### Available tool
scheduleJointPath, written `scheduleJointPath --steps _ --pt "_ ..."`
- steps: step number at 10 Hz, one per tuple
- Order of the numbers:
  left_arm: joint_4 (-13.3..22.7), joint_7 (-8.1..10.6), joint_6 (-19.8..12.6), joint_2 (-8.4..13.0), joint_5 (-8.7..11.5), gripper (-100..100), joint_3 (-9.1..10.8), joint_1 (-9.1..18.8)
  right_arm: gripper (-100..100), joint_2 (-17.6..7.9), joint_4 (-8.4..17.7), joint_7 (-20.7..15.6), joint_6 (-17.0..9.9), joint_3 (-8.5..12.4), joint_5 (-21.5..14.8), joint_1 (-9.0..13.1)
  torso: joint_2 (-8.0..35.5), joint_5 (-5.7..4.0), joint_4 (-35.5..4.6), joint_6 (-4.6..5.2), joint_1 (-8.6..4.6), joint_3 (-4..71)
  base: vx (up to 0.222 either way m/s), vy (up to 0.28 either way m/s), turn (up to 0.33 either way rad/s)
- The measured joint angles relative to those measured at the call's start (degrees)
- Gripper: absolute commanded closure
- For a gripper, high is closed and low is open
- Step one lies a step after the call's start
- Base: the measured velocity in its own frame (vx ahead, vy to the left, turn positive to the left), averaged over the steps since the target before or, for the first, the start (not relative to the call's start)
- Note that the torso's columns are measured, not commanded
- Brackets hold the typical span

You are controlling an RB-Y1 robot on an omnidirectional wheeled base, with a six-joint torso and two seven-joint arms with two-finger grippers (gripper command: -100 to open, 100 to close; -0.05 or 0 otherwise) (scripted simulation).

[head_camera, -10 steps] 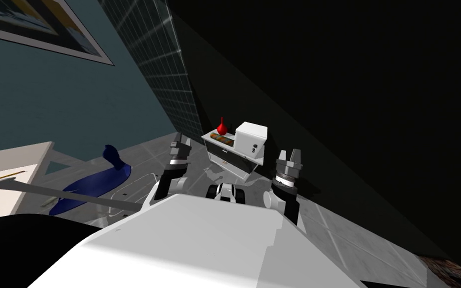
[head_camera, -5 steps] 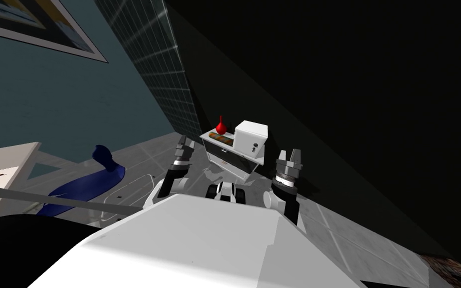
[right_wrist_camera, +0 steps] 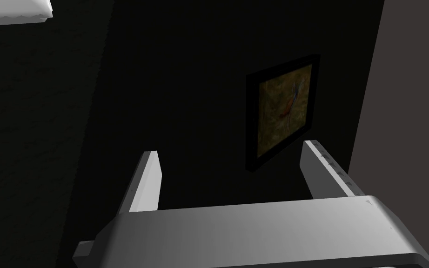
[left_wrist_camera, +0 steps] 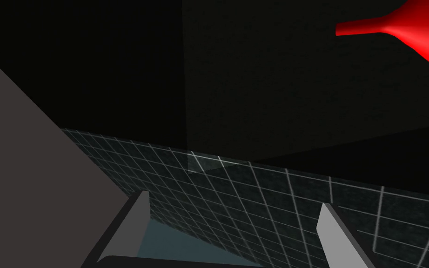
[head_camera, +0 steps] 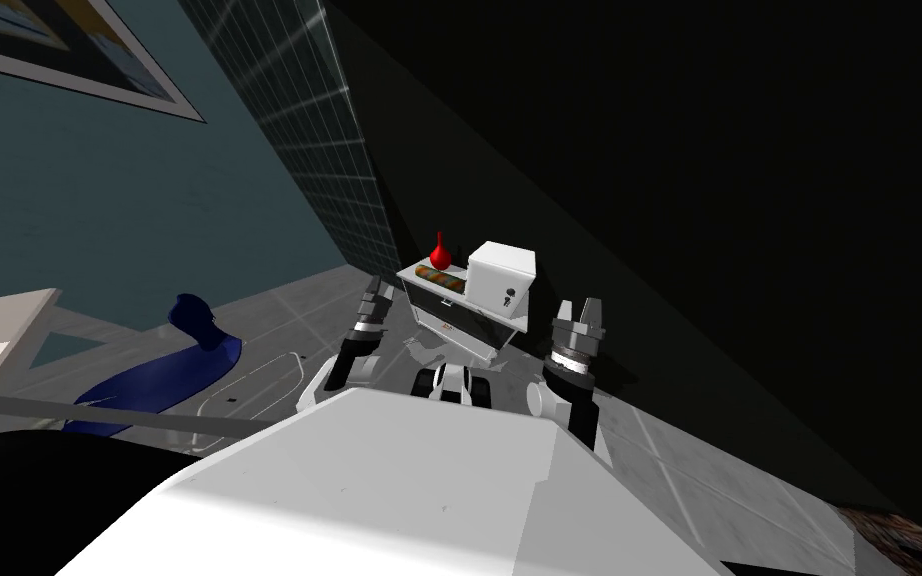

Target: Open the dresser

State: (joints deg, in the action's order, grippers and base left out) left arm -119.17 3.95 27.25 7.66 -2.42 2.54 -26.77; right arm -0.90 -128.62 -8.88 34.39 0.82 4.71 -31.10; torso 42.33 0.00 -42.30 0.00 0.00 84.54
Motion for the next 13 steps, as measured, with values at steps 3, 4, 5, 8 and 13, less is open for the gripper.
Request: scheduleJointPath --steps 3,4,5,8,13 --pt "5.6 -0.91 3.7 1.2 -0.5 -100 -0.36 1.4 0 0.0 0.0 0.0 0.0 0.0 0.0 0.0 -0.1 0.00 0.0 0.00 -0.02 0.1 0.046 -0.005 -0.032" --pt "6.7 -1.14 4.4 1.4 -0.6 -100 -0.49 1.6 0 0.0 0.0 0.0 0.0 0.0 0.0 0.0 0.0 -0.01 0.0 -0.01 -0.01 0.0 0.044 -0.006 -0.022" --pt "8.3 -1.63 5.3 1.3 -1.0 -100 -0.94 1.9 0 0.0 0.0 0.0 0.0 0.0 0.0 0.0 0.0 0.00 0.0 0.00 -0.02 0.0 0.036 -0.003 -0.016" --pt "12.9 -2.46 8.1 2.0 -1.4 -100 -1.26 3.4 0 0.0 0.0 0.0 0.0 0.0 0.0 0.0 0.0 0.01 0.0 0.00 0.01 0.0 0.038 0.002 -0.030" --pt "19.7 -3.70 12.0 2.4 -2.1 -100 -1.94 4.6 0 0.0 0.0 0.0 0.0 0.0 0.0 0.0 0.0 0.00 0.0 0.00 0.01 0.0 0.041 -0.003 -0.025"
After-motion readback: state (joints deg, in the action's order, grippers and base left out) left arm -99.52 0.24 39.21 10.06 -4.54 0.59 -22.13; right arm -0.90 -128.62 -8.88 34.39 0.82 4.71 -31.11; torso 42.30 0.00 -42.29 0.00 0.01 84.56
